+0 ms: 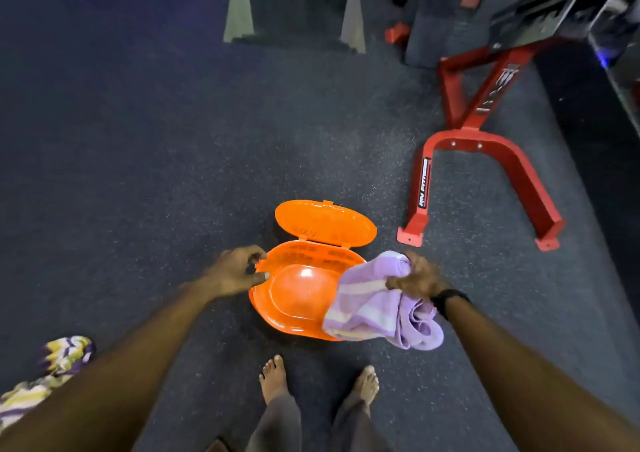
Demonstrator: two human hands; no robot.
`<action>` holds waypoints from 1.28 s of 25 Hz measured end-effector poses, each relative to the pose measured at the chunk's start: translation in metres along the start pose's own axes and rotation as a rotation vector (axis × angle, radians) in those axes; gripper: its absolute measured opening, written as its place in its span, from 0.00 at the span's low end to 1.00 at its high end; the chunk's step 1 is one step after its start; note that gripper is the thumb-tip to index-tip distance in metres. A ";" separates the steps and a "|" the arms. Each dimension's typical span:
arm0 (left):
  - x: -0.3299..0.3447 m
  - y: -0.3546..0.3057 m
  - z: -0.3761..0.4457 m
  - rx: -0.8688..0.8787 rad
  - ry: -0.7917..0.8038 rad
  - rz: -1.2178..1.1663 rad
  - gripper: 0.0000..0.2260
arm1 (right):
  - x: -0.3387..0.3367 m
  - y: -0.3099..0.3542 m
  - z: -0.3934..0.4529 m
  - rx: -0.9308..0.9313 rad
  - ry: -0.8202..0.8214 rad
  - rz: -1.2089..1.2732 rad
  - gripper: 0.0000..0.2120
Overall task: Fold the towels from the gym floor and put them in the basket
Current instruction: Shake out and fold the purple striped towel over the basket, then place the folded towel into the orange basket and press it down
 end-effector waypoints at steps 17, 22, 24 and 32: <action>0.085 0.066 0.158 0.014 0.003 0.047 0.27 | 0.078 -0.042 0.206 -0.119 0.012 0.071 0.33; -0.023 -0.086 0.113 0.091 -0.083 0.061 0.28 | -0.101 0.006 0.107 -0.201 -0.134 0.187 0.32; -0.065 -0.140 0.100 0.140 -0.123 0.093 0.25 | -0.167 0.022 0.067 -0.260 -0.213 0.189 0.32; -0.205 -0.375 0.019 0.361 -0.332 0.111 0.23 | -0.413 0.029 -0.115 -0.381 -0.535 0.240 0.29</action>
Point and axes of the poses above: each hand's wrist, its own z-axis towards the middle knuckle, its own x-axis out of the palm, y = z × x, the point moved 3 cm from there along z, towards the middle knuckle, and after that the axes turned 4 degrees about x, right-handed, at the moved point
